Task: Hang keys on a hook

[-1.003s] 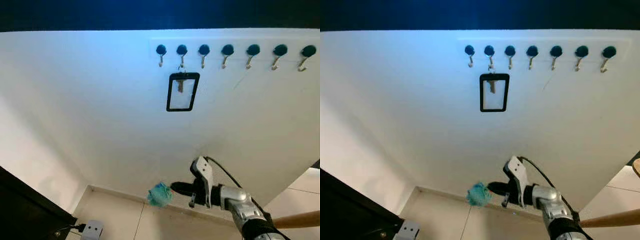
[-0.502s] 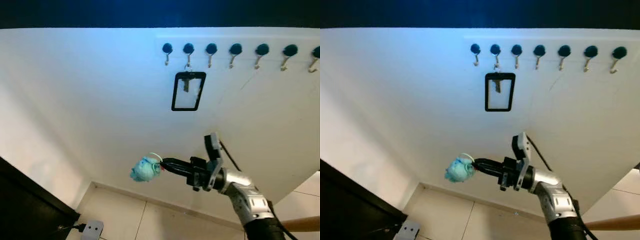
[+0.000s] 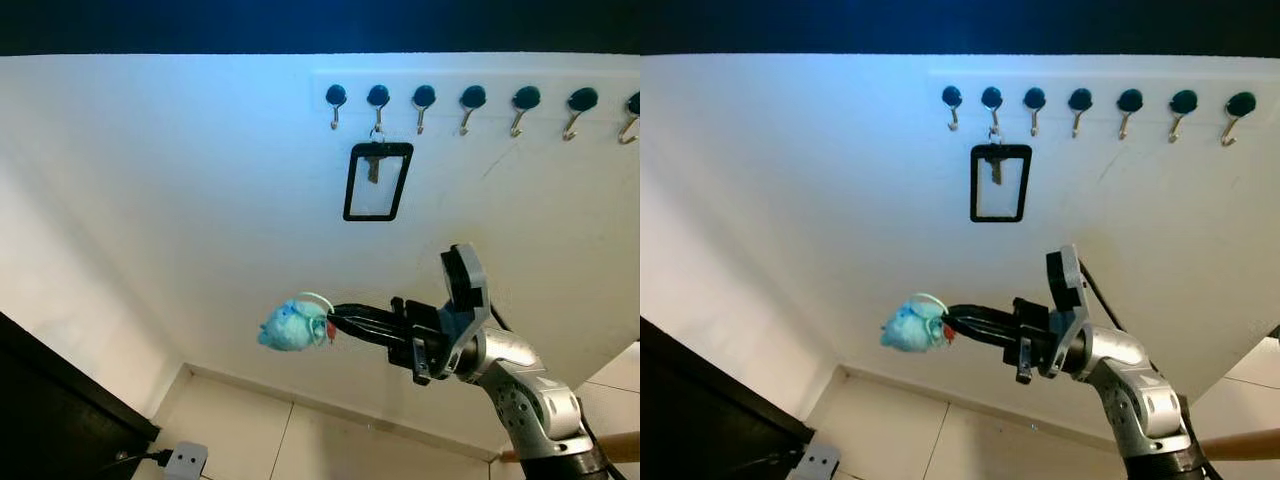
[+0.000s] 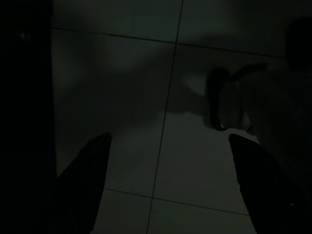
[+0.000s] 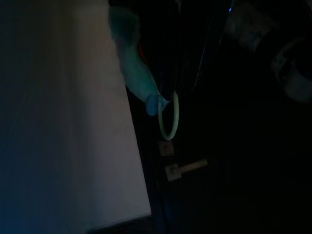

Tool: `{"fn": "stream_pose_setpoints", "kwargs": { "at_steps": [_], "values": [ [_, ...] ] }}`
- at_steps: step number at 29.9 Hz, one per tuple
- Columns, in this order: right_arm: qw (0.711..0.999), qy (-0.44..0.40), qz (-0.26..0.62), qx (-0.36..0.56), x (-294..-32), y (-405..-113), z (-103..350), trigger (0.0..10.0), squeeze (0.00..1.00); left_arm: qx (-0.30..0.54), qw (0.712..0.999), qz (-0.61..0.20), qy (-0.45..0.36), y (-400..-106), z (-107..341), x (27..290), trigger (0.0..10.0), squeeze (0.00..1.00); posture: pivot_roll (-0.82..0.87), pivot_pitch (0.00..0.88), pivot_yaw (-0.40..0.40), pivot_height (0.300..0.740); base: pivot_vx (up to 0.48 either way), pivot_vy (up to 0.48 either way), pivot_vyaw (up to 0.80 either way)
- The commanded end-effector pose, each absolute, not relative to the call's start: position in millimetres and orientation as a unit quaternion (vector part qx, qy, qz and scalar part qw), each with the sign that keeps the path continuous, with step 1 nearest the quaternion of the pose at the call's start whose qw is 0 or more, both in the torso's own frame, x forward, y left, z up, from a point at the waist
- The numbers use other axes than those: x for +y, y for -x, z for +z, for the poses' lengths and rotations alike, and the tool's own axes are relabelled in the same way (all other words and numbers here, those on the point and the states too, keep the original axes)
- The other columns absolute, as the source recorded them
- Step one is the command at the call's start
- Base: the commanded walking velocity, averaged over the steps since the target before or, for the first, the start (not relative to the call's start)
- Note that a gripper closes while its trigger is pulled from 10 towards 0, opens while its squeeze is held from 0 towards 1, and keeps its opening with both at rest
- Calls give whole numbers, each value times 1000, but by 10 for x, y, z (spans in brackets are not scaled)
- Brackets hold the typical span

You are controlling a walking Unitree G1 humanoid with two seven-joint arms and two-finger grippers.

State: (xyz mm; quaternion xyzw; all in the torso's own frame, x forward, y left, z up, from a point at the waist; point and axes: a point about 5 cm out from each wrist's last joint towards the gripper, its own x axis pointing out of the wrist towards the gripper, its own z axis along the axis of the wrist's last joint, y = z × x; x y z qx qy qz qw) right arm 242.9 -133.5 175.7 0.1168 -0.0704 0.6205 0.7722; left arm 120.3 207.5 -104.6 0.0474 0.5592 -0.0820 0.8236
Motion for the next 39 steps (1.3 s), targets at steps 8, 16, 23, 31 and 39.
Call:
{"fn": "stream_pose_setpoints", "kwargs": {
  "at_steps": [8,16,23,31,39],
  "values": [
    [779,-182,588,-120,-1541,-2316,1947,10000,0,563,819,-92,-61,-1215,-1038,2100,10000,0,-149,53,118,740,0,0,0],
    [794,-243,536,-156,-1775,-2247,1970,10000,0,564,817,-100,-66,-1226,-1035,2096,10000,0,-163,61,134,740,0,0,0],
    [792,-281,508,-189,-1807,-2315,2039,10000,0,565,816,-102,-68,-1222,-1036,2100,10000,0,-163,61,138,740,0,0,0],
    [805,-296,474,-198,-1765,-2486,2075,10000,0,564,816,-101,-67,-1224,-1037,2091,10000,0,-158,59,134,740,0,0,0],
    [812,-312,446,-210,-1869,-2552,2112,10000,0,567,815,-100,-65,-1205,-1045,2084,10000,0,-155,61,130,740,0,0,0]
  ]
}}
